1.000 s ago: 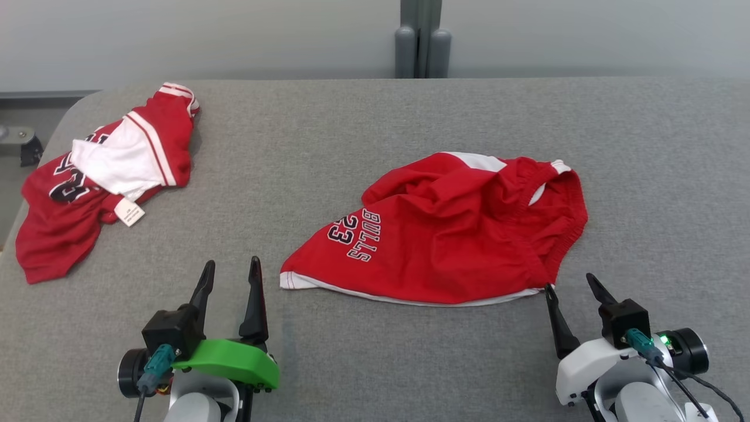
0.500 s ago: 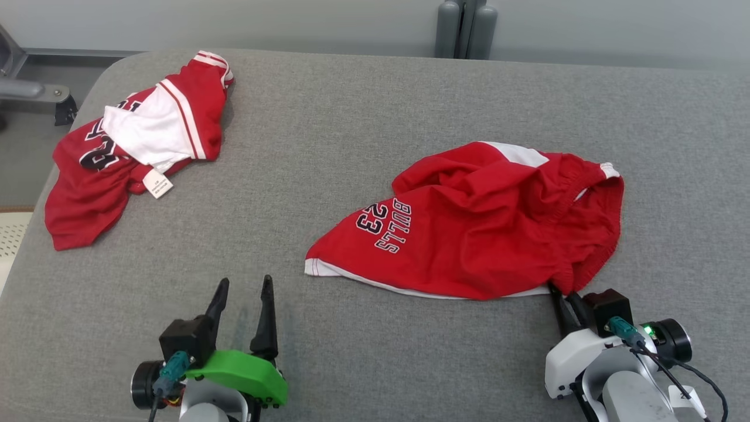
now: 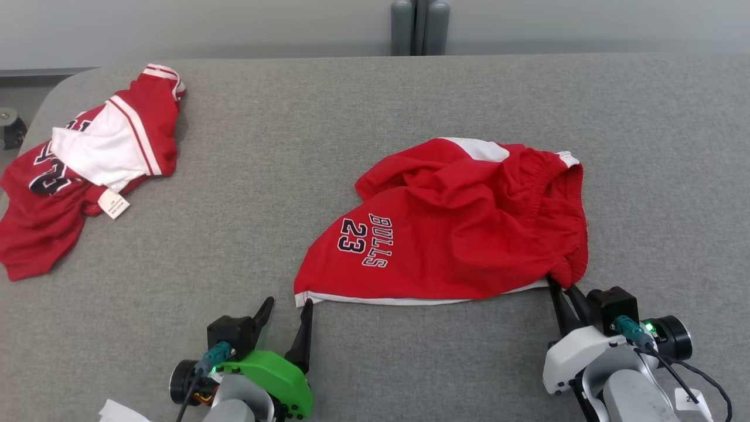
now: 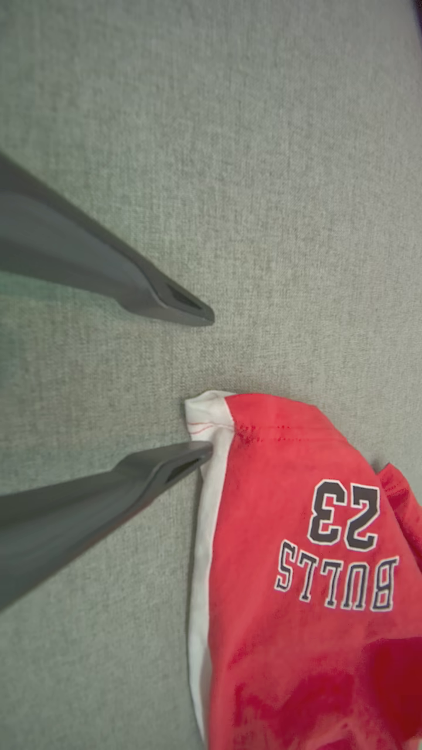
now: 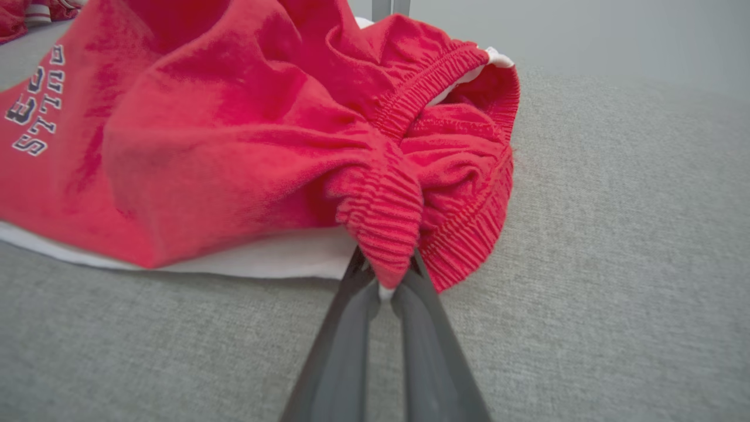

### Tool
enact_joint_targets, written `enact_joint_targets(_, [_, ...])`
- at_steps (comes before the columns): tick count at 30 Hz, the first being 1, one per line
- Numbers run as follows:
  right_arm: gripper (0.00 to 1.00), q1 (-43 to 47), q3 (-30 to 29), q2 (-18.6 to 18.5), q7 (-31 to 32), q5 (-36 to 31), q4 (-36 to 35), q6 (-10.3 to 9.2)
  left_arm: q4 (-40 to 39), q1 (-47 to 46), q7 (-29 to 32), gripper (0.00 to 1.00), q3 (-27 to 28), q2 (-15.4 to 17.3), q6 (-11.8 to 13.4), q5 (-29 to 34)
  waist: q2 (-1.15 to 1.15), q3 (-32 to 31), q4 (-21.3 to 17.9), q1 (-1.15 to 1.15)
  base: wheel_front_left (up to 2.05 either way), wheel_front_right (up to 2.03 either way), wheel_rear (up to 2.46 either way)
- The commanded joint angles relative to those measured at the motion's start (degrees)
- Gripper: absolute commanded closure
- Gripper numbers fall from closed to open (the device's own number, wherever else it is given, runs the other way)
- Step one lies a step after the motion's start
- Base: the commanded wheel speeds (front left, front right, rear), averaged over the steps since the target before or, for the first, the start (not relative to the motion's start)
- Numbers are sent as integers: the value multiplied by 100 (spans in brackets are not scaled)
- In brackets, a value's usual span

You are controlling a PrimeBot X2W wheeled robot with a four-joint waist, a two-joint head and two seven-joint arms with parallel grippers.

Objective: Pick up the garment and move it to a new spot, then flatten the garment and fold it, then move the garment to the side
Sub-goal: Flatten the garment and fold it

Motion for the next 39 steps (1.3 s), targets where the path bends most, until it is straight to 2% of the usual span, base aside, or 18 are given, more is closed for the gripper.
enact_joint_targets(1, [100, -39, 15, -21, -17, 33, -43, 1, 58, -144, 5, 0, -29, 23, 4, -81, 0, 69, -105, 0, 0, 0, 0])
enact_joint_targets(5, [100, -73, 68, -20, -17, 90, -59, 1, 187, -247, 5, 0, -171, 22, 5, -148, 0, 108, -178, 0, 0, 0, 0])
enact_joint_targets(6, [100, -85, 84, -20, -17, 124, -66, 1, 265, -281, 5, 4, -251, 22, -14, -166, 0, 112, -199, 0, 0, 0, 0])
enact_joint_targets(7, [100, -91, 94, -21, -17, 141, -73, 1, 344, -296, 7, 20, -308, 23, -29, -178, 0, 114, -214, 0, 0, 0, 0])
enact_joint_targets(8, [100, -96, 101, -21, -17, 148, -89, 1, 422, -306, 10, 53, -380, 21, -52, -204, 0, 115, -233, 0, 0, 0, 0])
enact_joint_targets(9, [100, -99, 98, -21, -17, 158, -103, 1, 468, -320, 12, 58, -419, 21, -56, -235, 0, 116, -244, 0, 0, 0, 0])
enact_joint_targets(10, [100, -101, 91, -20, -17, 172, -121, 1, 484, -342, 13, 76, -455, 14, -64, -241, 0, 117, -256, 0, 0, 0, 0])
enact_joint_targets(12, [100, -99, 69, -20, -17, 176, -168, 1, 347, -388, 8, 100, -413, 13, -45, -244, 0, 116, -269, 0, 0, 0, 0])
enact_joint_targets(19, [100, -14, 38, -20, -17, 417, -475, 1, -295, -203, 4, 100, -104, 54, -4, 31, 0, -38, -306, 0, 0, 0, 0])
enact_joint_targets(26, [100, 129, 177, -58, -17, 937, -1250, 1, -1549, -55, 3, 100, 382, 113, -11, 415, 0, -505, -393, 0, 0, 0, 0])
enact_joint_targets(33, [100, 288, 482, -463, 40, 1500, -2490, 1, -2957, -39, 3, 100, 693, 94, -65, 653, 0, -1019, -582, 0, 0, 0, 0])
enact_joint_targets(39, [100, 406, 393, -833, 491, 1643, -4188, 1, -4357, -417, 4, 100, 726, 279, -104, 996, 0, -1153, -732, 0, 0, 0, 0])
